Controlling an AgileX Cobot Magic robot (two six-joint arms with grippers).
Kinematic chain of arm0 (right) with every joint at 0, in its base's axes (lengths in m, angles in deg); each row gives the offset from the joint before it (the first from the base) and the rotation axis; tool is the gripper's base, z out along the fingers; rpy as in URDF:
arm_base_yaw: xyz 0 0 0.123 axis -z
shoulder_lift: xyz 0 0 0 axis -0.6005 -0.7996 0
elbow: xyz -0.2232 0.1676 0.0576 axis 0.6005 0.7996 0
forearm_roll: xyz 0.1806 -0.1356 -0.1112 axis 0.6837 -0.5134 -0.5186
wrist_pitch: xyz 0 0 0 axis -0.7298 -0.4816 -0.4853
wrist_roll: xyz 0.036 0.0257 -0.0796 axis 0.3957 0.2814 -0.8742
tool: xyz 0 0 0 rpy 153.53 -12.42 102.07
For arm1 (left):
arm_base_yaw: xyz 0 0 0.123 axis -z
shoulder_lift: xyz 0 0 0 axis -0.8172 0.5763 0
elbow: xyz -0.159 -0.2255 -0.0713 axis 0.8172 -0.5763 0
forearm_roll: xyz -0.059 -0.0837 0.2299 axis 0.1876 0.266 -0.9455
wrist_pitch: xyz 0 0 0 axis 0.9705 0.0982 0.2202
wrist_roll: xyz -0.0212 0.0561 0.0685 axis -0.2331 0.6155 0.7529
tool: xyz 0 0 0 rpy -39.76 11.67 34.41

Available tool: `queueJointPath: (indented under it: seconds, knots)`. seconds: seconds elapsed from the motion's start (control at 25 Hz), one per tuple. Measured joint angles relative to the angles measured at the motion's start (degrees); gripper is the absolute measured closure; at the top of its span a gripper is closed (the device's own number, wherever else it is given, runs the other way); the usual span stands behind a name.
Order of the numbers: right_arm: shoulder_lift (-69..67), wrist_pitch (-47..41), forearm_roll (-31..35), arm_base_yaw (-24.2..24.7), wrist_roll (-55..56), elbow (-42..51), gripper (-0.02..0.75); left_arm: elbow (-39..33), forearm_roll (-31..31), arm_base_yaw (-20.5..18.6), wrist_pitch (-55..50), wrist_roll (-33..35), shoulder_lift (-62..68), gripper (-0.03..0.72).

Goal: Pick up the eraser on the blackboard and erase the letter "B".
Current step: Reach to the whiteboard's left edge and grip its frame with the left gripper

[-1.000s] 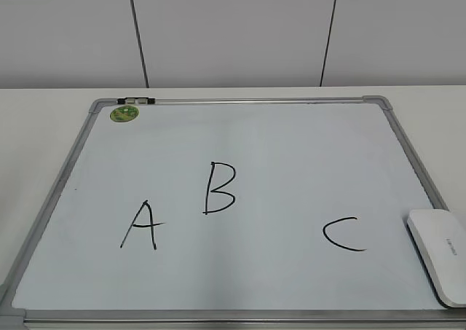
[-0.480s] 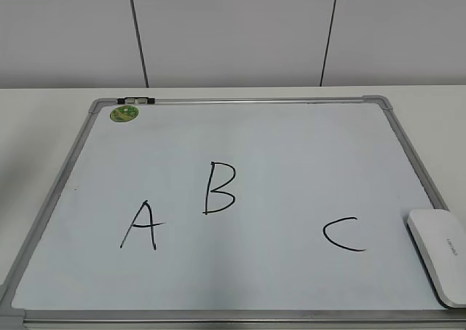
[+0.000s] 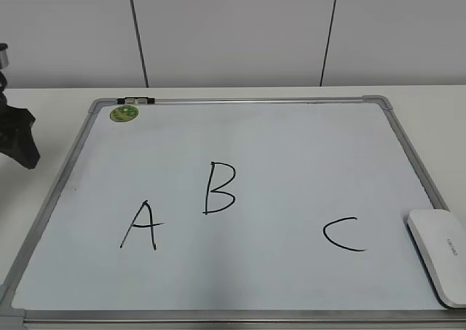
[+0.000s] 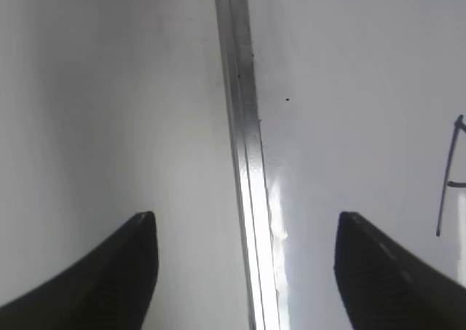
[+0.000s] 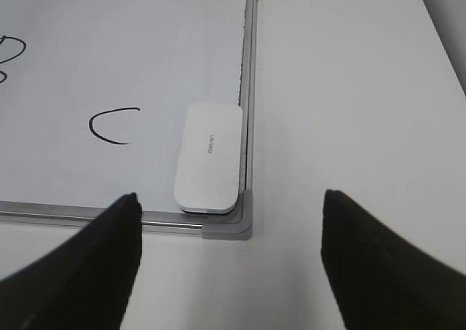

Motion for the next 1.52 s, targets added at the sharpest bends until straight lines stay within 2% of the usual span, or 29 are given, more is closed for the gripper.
queueJointPath:
  seconds: [0.28, 0.6, 1.04, 1.4, 1.52]
  knots:
    - [0.0, 0.0, 0.0, 0.0, 0.0, 0.0, 0.147, 3.51, 0.89, 0.0, 1.89, 0.14, 9.01, 0.279]
    - [0.0, 0.0, 0.0, 0.0, 0.0, 0.0, 0.147, 5.09, 0.89, 0.0, 6.25, 0.14, 13.63, 0.292]
    - [0.0, 0.0, 0.0, 0.0, 0.0, 0.0, 0.147, 9.77, 0.89, 0.0, 4.2, 0.27, 18.97, 0.367]
    - [0.0, 0.0, 0.0, 0.0, 0.0, 0.0, 0.147, 9.97, 0.89, 0.0, 3.53, 0.27, 19.34, 0.375]
    - [0.0, 0.0, 0.0, 0.0, 0.0, 0.0, 0.147, 10.06, 0.89, 0.0, 3.39, 0.27, 19.55, 0.399]
